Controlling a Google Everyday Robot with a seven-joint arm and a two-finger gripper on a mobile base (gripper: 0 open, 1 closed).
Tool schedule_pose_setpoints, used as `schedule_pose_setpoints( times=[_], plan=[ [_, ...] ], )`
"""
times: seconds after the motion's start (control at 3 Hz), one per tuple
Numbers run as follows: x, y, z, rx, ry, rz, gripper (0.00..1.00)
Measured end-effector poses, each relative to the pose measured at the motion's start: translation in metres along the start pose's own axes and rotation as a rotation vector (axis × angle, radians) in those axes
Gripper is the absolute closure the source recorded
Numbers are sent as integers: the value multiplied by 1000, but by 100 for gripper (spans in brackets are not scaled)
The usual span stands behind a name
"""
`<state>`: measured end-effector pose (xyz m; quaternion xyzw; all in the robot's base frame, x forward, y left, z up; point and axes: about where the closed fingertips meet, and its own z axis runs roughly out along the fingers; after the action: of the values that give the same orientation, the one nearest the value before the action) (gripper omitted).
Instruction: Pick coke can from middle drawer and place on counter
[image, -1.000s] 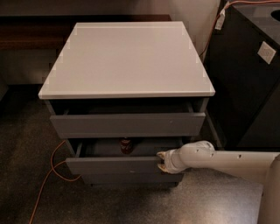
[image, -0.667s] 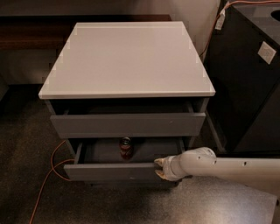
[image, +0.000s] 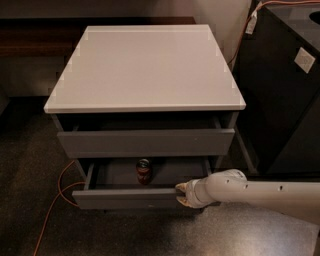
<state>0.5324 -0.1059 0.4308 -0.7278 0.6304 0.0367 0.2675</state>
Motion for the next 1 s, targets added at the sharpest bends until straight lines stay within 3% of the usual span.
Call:
schedule_pose_setpoints(
  times=[0.33, 1.0],
  plan=[
    [-3, 26, -5, -25, -8, 16, 100],
    [-7, 28, -10, -29, -13, 15, 100]
  ],
)
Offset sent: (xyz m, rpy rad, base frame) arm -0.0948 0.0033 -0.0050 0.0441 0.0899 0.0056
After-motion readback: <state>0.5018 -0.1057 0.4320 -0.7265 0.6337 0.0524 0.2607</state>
